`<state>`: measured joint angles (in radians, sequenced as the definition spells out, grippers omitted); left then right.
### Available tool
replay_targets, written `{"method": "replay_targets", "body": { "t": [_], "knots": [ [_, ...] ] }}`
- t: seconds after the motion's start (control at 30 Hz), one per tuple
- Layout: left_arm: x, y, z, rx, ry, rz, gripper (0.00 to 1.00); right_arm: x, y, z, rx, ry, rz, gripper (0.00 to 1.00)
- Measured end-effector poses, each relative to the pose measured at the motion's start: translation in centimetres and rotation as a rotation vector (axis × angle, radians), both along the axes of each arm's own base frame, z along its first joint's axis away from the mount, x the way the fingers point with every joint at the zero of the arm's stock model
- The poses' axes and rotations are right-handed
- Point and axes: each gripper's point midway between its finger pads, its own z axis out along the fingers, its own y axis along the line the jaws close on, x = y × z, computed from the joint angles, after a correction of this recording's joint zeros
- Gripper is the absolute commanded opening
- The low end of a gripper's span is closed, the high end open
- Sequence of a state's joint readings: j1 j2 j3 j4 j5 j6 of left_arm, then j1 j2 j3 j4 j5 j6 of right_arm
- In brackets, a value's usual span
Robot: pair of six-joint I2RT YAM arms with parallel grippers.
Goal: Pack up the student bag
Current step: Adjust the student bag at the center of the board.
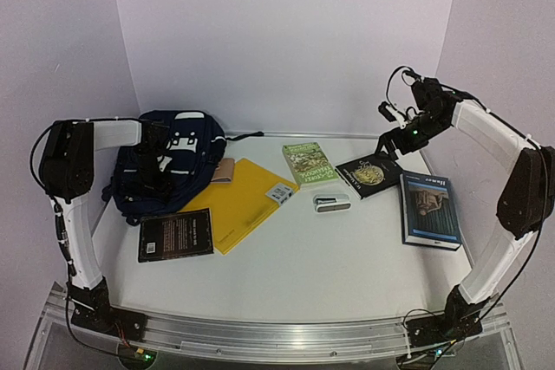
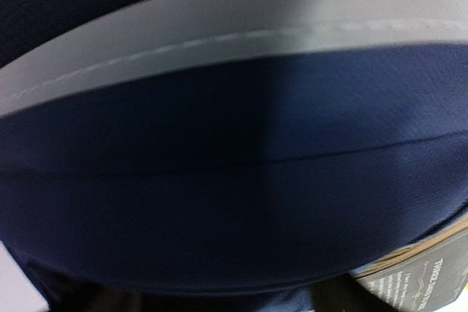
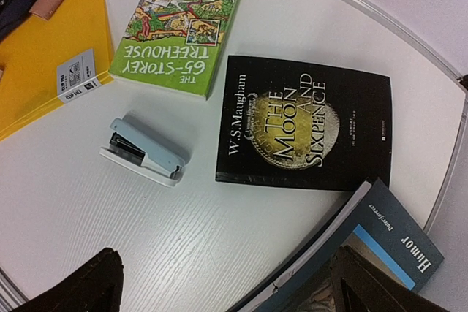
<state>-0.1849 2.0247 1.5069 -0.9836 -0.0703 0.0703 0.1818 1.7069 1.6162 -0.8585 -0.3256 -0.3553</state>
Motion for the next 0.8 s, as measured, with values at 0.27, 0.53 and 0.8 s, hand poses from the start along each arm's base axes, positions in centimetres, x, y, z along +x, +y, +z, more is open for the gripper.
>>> {"method": "replay_targets", "body": {
  "t": [0.27,0.53,0.8],
  "knots": [
    [-0.4,-3.7,0.1,-0.077,-0.019,-0.076,0.0,-0.4,-0.2,-0.7,-0.011,0.019,-0.001,0.98],
    [-1.2,-8.8,0.8,-0.172,0.051,-0.069,0.35,-0.5,-0.2,-1.0,-0.015,0.024,0.003,0.98],
    [-1.6,-10.5,3.7,-0.197,0.074,-0.043,0.78,-0.8,-0.3,-0.9,-0.016,0.024,0.004,0.98]
  ]
}}
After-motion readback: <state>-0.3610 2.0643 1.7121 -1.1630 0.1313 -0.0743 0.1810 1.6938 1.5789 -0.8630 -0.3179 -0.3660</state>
